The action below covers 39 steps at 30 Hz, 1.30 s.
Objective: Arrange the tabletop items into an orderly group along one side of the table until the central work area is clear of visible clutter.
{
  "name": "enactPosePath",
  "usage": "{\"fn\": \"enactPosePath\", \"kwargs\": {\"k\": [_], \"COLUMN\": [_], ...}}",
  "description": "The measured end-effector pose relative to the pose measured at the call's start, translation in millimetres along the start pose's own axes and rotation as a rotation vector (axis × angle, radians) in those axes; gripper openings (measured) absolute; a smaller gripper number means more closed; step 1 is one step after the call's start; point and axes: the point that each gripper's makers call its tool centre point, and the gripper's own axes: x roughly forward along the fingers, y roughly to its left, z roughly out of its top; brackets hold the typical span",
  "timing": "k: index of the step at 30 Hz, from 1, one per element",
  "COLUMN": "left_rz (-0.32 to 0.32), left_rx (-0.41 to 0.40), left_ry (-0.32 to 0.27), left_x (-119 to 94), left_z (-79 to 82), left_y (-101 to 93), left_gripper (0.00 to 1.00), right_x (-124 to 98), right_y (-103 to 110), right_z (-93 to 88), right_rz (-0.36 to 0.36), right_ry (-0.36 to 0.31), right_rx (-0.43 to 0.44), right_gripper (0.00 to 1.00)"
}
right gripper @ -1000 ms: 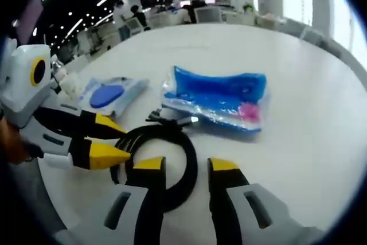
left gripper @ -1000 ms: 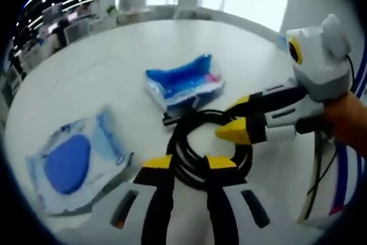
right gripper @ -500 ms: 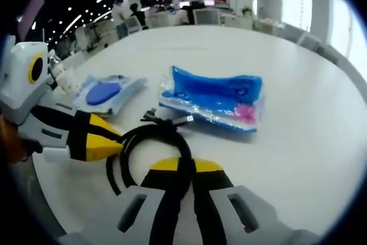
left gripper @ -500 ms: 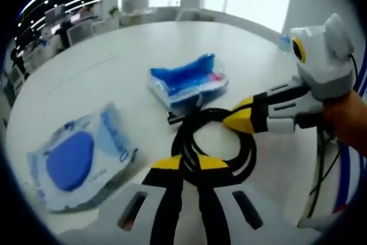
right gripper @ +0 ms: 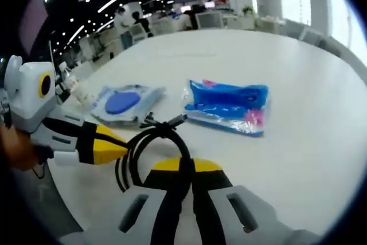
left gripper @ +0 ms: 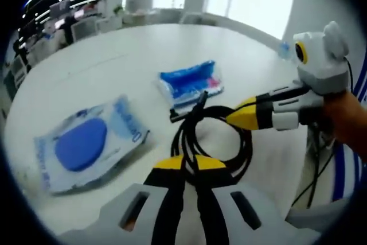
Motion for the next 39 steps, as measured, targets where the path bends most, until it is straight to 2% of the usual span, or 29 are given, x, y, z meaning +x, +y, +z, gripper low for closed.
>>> {"fn": "enactPosePath", "kwargs": {"k": [6,11,15,25,28,32,35,39], "left_rz": [-0.008,-0.001,0.006,0.011,0.019,0.035,0.041,0.020], "left_rx": [0.000,-0.001,0.005,0.045,0.050,0.055,0.053,0.033], "left_ry": [0.011,0.030,0.059,0.057,0.050,0.040,0.012,-0.034], "left_x": [-10,-4,2,4,2,-6,-13,-14], "left_z": [-12.2,-18.9,-25.8,-27.0,-25.6,-22.5,-10.9,11.6], "left_y": [-0.8,1.9,1.4,3.8,6.2,13.9,21.7,25.0], "left_gripper": [0.03,0.03,0.03,0.06,0.14,0.21,0.25,0.39], "right_x": [-1,10,14,18,16,9,0,-11], "right_y": [14,12,11,15,15,13,6,-4], "right_z": [-10.4,-21.1,-25.0,-28.4,-25.7,-18.5,-9.2,6.2], "right_rz": [0.029,0.036,0.038,0.042,0.041,0.032,0.022,0.008], "right_ry": [0.020,0.049,0.080,0.091,0.074,0.044,0.010,-0.045], "right_rx": [0.016,0.018,-0.033,-0.071,-0.046,-0.047,-0.046,-0.031], "right_gripper": [0.05,0.05,0.06,0.12,0.19,0.21,0.24,0.33]}}
